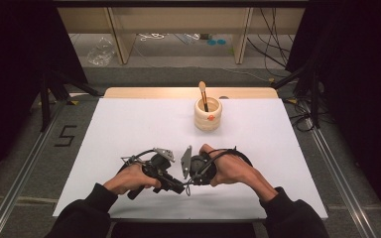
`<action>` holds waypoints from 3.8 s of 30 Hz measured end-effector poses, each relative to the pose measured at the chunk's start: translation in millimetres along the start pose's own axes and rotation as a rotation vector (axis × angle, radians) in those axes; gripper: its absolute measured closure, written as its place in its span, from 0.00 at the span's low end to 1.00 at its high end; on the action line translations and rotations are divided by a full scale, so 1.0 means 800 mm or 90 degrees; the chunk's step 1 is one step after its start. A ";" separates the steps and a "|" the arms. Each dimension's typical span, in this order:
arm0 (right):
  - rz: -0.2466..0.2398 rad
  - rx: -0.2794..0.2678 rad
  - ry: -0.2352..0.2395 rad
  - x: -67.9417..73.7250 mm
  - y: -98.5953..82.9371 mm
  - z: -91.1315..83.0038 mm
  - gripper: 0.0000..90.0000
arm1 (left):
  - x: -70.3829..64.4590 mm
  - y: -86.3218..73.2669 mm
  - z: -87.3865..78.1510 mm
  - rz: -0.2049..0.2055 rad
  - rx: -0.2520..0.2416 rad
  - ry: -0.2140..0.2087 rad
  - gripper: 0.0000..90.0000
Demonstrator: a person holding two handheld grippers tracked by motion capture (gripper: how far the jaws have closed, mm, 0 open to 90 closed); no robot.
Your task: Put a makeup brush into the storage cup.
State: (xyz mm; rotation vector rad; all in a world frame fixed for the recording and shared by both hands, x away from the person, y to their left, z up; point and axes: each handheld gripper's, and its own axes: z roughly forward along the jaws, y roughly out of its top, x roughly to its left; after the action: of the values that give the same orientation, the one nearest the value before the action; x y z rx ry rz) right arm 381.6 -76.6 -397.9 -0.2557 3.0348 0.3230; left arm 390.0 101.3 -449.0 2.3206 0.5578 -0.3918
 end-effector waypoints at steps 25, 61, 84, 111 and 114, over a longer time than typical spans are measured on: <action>-0.005 -0.003 -0.005 0.000 0.001 0.001 0.90 | 0.004 -0.002 0.000 -0.008 -0.031 -0.028 0.94; 0.484 -0.356 -0.158 -0.015 -0.094 -0.030 0.41 | 0.018 -0.009 -0.049 -0.062 -0.232 0.142 0.94; 0.533 -0.505 -0.090 -0.019 -0.093 -0.013 0.39 | -0.006 -0.015 -0.063 -0.057 -0.343 0.139 0.94; 0.505 -0.572 -0.024 -0.018 -0.072 -0.002 0.47 | -0.017 -0.014 -0.048 -0.053 -0.333 0.109 0.94; 0.507 -0.575 -0.012 -0.018 -0.071 -0.002 0.48 | -0.018 -0.013 -0.046 -0.052 -0.337 0.106 0.94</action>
State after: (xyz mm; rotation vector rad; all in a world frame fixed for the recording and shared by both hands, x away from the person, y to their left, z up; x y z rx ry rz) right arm 405.7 -129.6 -406.8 0.9184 2.5759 1.6798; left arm 376.5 129.8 -422.7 1.8317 0.7393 -0.0704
